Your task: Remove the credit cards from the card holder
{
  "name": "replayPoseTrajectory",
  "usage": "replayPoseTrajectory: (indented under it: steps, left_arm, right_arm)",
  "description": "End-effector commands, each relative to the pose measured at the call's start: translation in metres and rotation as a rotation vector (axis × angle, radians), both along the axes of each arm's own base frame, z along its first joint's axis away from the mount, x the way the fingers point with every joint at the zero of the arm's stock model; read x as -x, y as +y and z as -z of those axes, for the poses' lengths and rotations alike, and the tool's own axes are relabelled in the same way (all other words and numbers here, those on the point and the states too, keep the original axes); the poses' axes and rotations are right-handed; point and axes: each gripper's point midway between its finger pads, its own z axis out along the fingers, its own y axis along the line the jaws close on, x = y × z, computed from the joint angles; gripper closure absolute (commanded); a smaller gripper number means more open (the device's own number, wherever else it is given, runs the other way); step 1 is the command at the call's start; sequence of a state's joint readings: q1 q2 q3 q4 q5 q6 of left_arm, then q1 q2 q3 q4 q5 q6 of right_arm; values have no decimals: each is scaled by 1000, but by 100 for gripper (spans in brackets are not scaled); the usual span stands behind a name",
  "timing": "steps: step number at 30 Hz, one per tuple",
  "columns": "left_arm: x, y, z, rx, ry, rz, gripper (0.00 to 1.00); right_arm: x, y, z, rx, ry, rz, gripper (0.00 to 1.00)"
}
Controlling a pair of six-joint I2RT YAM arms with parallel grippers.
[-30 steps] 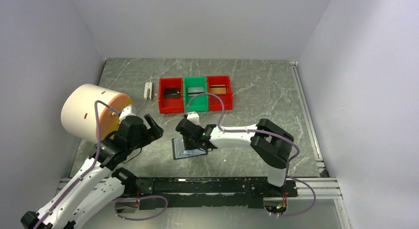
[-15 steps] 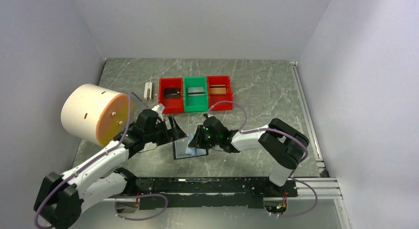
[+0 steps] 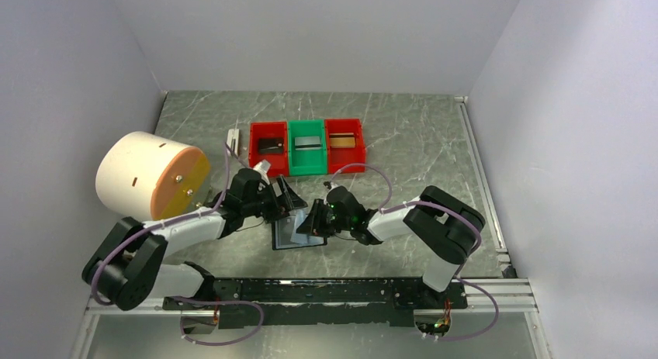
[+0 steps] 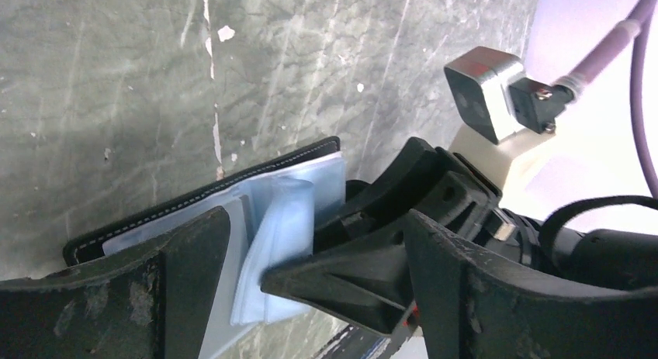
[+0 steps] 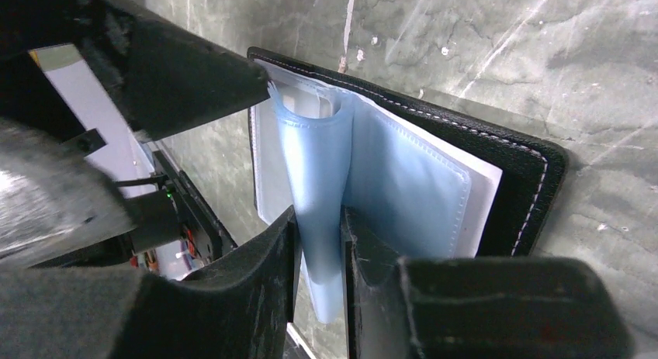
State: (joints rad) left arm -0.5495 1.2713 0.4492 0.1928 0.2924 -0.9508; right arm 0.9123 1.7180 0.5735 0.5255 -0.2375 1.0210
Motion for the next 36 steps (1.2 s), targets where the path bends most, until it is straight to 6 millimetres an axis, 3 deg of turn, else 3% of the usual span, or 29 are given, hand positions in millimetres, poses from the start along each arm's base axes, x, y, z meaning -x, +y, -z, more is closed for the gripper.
replayPoseTrajectory:
  steps: [1,5,10,13,21,29,34,36]
  left_arm:
    - [-10,-11,-4,78,-34,5,13]
    - [-1,-15,8,95,5,37,14]
    - [20,-25,10,182,34,123,17]
    - [29,-27,11,217,52,156,24]
    - [29,-36,-11,276,14,201,43]
    - [26,-47,-25,269,-6,250,46]
    - [31,-63,1,197,59,280,45]
    - [31,-63,11,185,81,260,49]
  right_arm:
    - [8,-9,16,27,42,-2,72]
    - [8,-11,18,23,50,3,72]
    - [8,-13,17,14,49,7,71]
    - [7,-12,13,5,38,6,68]
    - [1,-8,-22,-33,-55,-27,45]
    - [0,-47,-34,91,-100,73,38]
    - [-3,-85,-39,171,-133,208,40]
    - [-5,-92,-44,173,-162,229,43]
